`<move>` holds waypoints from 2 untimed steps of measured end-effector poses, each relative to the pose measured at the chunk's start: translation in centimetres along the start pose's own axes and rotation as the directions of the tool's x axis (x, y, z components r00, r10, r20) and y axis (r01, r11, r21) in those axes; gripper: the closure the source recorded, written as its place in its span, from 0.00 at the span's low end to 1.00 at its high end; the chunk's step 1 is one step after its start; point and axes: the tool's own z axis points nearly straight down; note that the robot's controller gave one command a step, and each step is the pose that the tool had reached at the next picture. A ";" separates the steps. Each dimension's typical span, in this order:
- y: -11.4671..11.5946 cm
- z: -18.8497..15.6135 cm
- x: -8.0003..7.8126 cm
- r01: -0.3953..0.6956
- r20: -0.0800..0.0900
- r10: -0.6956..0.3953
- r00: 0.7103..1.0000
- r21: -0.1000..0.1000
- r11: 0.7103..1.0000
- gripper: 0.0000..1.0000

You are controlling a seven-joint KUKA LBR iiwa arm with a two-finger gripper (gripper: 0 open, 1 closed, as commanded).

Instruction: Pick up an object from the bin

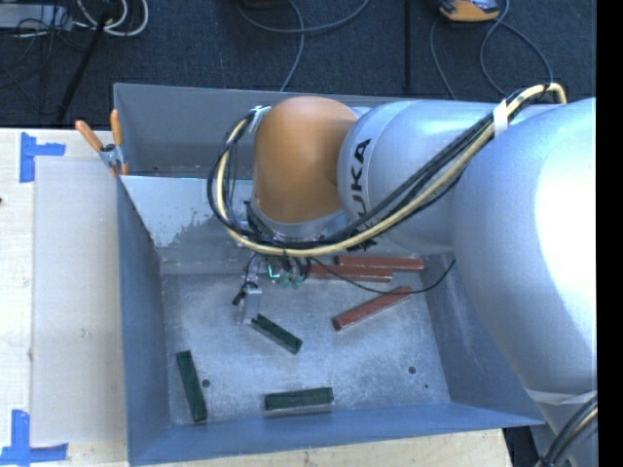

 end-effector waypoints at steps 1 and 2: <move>-9.1 6.3 4.0 0.218 0.003 -0.218 0.976 0.001 0.976 0.00; -8.9 6.0 3.7 0.219 0.013 -0.219 0.976 0.001 0.976 1.00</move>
Offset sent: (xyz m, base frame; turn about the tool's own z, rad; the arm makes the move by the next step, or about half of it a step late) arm -0.0391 -0.0891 -0.0610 -0.2243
